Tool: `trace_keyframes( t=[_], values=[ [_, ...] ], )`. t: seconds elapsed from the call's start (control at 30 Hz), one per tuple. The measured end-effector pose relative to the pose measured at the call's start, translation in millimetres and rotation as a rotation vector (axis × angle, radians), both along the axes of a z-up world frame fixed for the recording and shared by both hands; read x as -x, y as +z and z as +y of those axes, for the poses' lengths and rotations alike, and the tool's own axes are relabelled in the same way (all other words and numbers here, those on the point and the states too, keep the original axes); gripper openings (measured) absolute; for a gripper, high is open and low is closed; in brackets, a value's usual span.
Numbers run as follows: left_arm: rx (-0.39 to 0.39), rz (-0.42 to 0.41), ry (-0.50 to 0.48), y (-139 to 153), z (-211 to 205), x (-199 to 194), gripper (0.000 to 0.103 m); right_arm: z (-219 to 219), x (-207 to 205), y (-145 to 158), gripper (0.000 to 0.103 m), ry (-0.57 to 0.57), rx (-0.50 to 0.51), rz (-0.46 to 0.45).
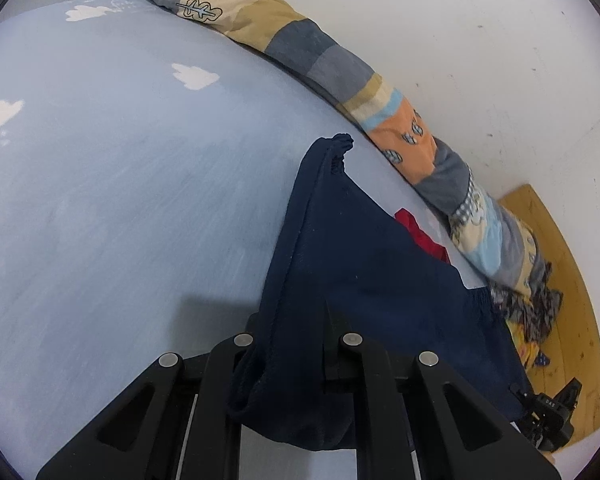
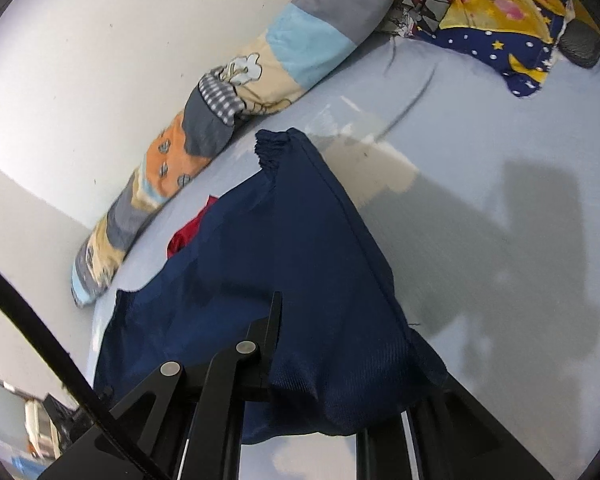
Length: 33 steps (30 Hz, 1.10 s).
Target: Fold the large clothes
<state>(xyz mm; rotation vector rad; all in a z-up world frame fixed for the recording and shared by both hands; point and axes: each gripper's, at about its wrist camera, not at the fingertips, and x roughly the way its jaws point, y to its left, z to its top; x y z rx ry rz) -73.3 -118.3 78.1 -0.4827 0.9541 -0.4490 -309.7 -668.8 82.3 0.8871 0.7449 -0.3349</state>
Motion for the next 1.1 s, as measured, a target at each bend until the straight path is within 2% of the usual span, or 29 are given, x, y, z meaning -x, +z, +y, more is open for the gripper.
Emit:
trace_keyframes(
  t=[0.23, 0.37, 0.4, 0.43, 0.5, 0.53, 0.57, 0.6, 0.67, 0.7, 0.73, 0.77, 0.83, 0.87, 0.9, 0.93, 1.0, 1.07, 1.1],
  values=[
    [0.013, 0.032, -0.002, 3, 27, 64, 0.012, 18, 65, -11, 0.014, 0.027, -0.044, 0.044],
    [0.016, 0.073, 0.003, -8, 38, 85, 0.013, 21, 88, -24, 0.014, 0.002, -0.082, 0.076],
    [0.012, 0.095, 0.011, -13, 41, 88, 0.014, 19, 92, -32, 0.018, -0.006, -0.108, 0.092],
    [-0.002, 0.126, 0.034, -19, 46, 89, 0.02, 18, 94, -36, 0.024, -0.013, -0.125, 0.111],
    [-0.055, 0.178, 0.106, -27, 57, 92, 0.04, 9, 106, -48, 0.059, -0.09, -0.161, 0.193],
    [-0.094, 0.194, 0.173, -28, 68, 93, 0.048, 3, 114, -49, 0.063, -0.135, -0.169, 0.204],
    [-0.096, 0.193, 0.225, -27, 79, 95, 0.048, -1, 122, -47, 0.066, -0.175, -0.167, 0.202],
    [-0.088, 0.189, 0.272, -24, 90, 95, 0.048, -5, 130, -42, 0.066, -0.224, -0.145, 0.208],
    [-0.127, 0.129, 0.35, -11, 101, 97, 0.048, -11, 142, -23, 0.066, -0.316, -0.04, 0.208],
    [-0.161, 0.071, 0.374, 1, 100, 97, 0.048, -12, 144, -10, 0.066, -0.336, 0.003, 0.156],
    [-0.178, 0.028, 0.374, 8, 97, 97, 0.048, -10, 140, 4, 0.066, -0.317, 0.042, 0.081],
    [-0.197, -0.014, 0.359, 15, 90, 96, 0.048, -6, 132, 14, 0.066, -0.284, 0.077, 0.048],
    [-0.281, -0.108, 0.283, 30, 55, 89, 0.049, 11, 104, 30, 0.066, -0.16, 0.18, 0.016],
    [-0.316, -0.144, 0.243, 32, 38, 86, 0.057, 23, 80, 36, 0.066, -0.072, 0.231, -0.003],
    [-0.347, -0.176, 0.189, 35, 19, 81, 0.065, 29, 69, 35, 0.061, -0.031, 0.236, -0.017],
    [-0.387, -0.209, 0.121, 35, -7, 75, 0.079, 35, 51, 32, 0.056, 0.013, 0.228, -0.036],
    [-0.438, -0.237, 0.038, 30, -45, 61, 0.081, 42, 18, 24, 0.04, 0.055, 0.238, -0.018],
    [-0.464, -0.244, -0.033, 23, -67, 47, 0.081, 37, -12, 10, 0.031, 0.093, 0.214, -0.014],
    [-0.49, -0.252, -0.046, 18, -75, 39, 0.081, 32, -27, 1, 0.031, 0.093, 0.205, 0.007]
  ],
)
